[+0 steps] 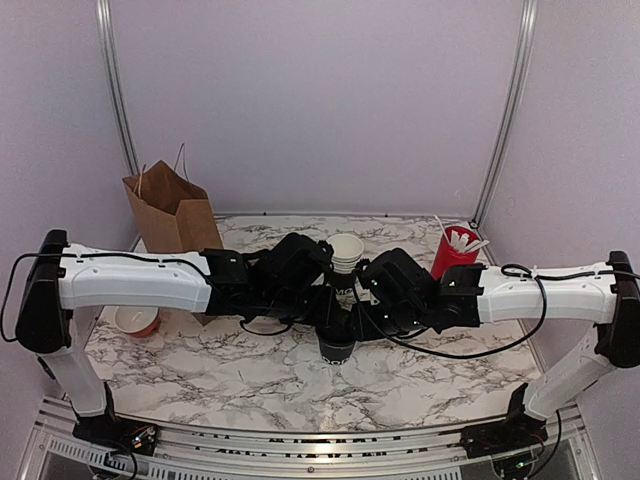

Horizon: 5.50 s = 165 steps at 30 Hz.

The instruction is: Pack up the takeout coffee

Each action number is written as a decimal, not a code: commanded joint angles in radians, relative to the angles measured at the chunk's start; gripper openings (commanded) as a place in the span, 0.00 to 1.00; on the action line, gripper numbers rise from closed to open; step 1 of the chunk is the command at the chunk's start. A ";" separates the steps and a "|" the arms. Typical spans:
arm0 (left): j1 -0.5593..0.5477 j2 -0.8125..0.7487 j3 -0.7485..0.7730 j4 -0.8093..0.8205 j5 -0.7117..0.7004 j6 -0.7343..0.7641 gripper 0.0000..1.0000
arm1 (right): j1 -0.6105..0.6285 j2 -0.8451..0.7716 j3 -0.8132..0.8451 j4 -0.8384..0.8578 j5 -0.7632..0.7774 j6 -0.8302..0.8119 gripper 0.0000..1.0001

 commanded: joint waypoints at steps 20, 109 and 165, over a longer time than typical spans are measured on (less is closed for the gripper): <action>-0.009 0.051 -0.287 0.185 0.153 -0.169 0.22 | -0.010 0.055 -0.041 -0.155 -0.019 -0.015 0.35; 0.021 -0.165 -0.046 0.012 0.066 0.070 0.25 | -0.032 0.012 0.217 -0.214 0.069 -0.084 0.38; -0.022 0.165 0.145 0.030 0.241 0.080 0.25 | -0.197 -0.326 -0.189 -0.093 -0.103 0.093 0.56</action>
